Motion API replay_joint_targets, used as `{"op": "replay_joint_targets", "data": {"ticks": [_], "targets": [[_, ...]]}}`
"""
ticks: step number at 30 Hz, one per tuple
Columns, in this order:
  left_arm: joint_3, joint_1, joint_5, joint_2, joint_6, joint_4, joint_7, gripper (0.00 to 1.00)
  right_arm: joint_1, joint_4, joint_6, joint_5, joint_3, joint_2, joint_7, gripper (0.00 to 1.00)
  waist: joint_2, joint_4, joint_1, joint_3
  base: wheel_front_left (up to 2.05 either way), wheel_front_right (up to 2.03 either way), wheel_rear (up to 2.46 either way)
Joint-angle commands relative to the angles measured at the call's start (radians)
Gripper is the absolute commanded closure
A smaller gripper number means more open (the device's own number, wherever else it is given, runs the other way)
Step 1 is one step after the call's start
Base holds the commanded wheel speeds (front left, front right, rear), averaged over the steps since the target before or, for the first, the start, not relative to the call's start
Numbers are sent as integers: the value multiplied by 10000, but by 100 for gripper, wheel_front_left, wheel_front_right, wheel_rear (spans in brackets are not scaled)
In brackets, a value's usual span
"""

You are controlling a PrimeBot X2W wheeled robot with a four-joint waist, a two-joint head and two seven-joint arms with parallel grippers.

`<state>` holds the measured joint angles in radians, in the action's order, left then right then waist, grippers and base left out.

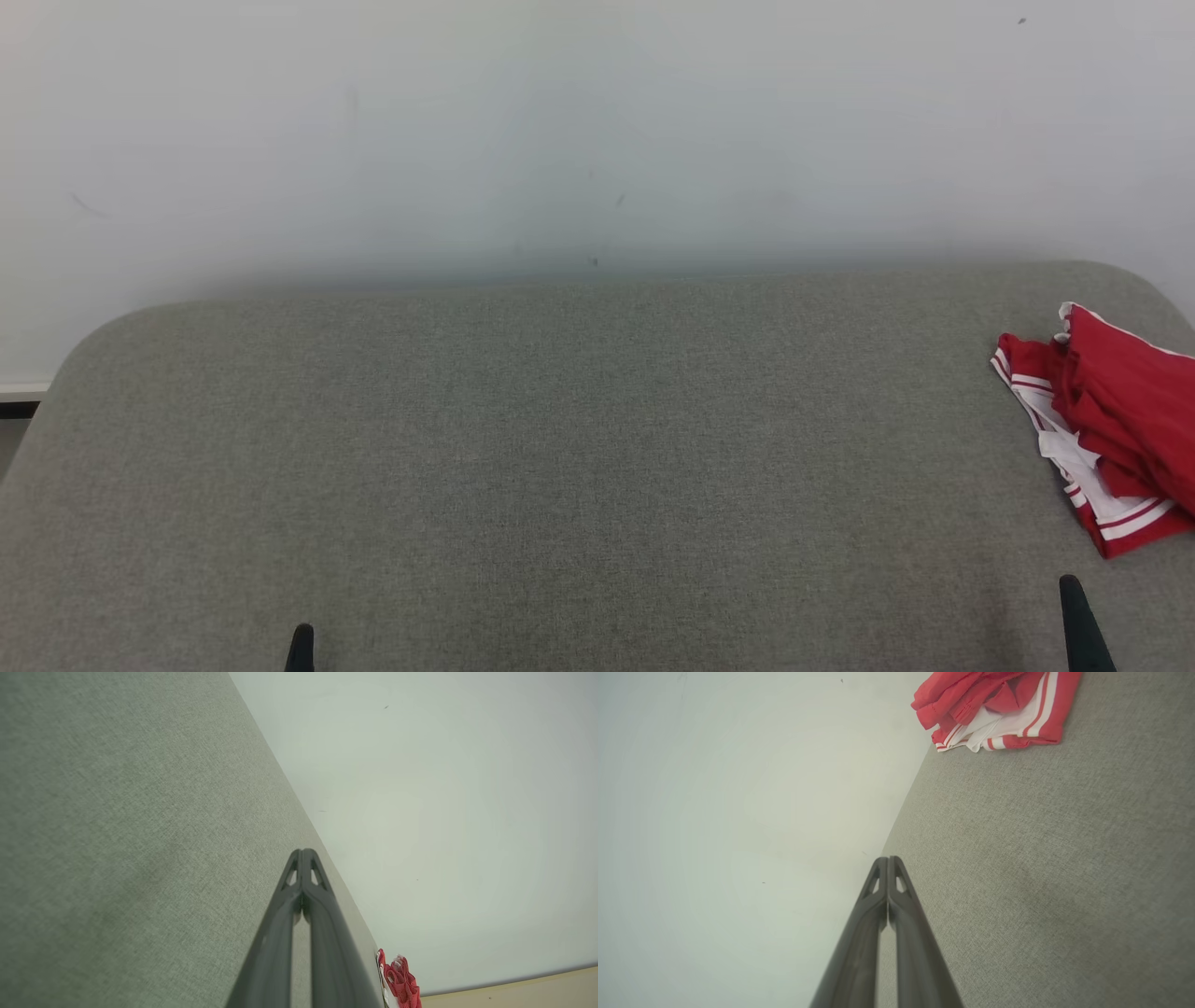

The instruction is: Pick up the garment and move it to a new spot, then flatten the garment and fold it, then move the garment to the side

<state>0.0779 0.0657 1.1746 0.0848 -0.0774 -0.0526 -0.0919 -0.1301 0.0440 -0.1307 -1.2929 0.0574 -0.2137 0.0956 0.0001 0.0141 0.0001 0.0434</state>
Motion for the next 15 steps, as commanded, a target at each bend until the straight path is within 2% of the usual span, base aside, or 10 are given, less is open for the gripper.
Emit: {"op": "replay_joint_targets", "data": {"ticks": [1,15], "targets": [[-54,-167,334,73,-38,43,61,100,167,-107,-2,-313,-69,-114,-59,100,-1,-5,-1,-13,0,0,0],[-90,-301,1641,110,-84,-30,285,100,217,-118,-2,-1693,-212,-168,-234,100,-1,-36,-1,-111,0,0,0]]}}
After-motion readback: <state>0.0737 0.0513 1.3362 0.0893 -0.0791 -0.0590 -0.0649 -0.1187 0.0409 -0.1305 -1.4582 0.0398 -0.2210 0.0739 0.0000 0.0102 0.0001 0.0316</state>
